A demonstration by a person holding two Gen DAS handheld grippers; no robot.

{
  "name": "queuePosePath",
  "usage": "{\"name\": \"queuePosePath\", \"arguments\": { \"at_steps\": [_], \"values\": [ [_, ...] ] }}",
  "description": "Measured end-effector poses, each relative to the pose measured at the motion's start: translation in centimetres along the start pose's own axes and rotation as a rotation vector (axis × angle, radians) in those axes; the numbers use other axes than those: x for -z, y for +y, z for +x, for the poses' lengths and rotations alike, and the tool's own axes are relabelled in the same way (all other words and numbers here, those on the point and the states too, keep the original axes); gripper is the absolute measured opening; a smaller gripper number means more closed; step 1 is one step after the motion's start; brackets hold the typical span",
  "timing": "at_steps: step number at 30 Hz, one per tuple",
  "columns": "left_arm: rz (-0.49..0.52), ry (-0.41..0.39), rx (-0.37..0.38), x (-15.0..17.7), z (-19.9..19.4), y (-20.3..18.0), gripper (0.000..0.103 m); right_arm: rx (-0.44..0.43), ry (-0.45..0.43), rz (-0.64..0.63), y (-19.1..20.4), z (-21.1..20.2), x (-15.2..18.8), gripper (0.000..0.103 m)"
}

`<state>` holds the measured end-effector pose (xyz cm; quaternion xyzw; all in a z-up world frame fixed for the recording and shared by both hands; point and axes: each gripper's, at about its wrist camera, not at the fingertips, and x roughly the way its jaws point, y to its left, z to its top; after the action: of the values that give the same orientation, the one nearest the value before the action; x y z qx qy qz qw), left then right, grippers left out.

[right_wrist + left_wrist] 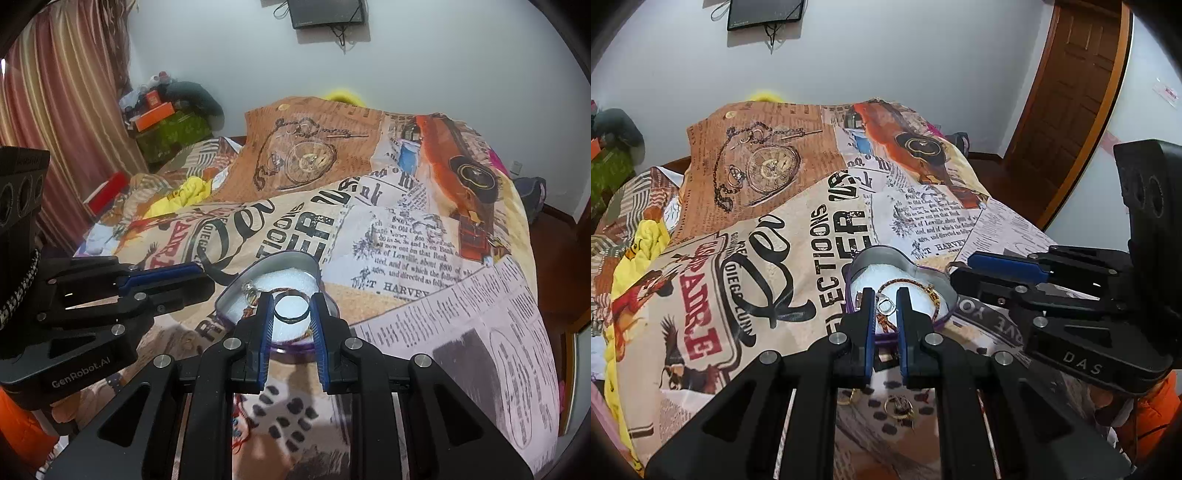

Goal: Organize jewelry

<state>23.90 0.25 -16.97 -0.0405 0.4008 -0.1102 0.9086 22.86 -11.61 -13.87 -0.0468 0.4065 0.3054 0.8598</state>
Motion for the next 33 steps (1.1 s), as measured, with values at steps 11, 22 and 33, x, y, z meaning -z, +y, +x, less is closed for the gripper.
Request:
{"name": "queuePosePath", "arguments": {
  "at_steps": [11, 22, 33],
  "values": [
    [-0.011, 0.034, 0.024, -0.2, 2.3, 0.4, 0.009, -0.009, 0.071, -0.042, -0.3, 2.8, 0.3, 0.018],
    [-0.032, 0.053, 0.033, -0.2, 2.8, 0.6, 0.009, -0.016, 0.094, -0.045, -0.4, 3.3, 0.4, 0.018],
    [-0.040, 0.050, 0.028, -0.4, 2.1, 0.7, 0.014, 0.011, 0.104, -0.052, -0.1, 3.1, 0.2, 0.019]
  ]
}}
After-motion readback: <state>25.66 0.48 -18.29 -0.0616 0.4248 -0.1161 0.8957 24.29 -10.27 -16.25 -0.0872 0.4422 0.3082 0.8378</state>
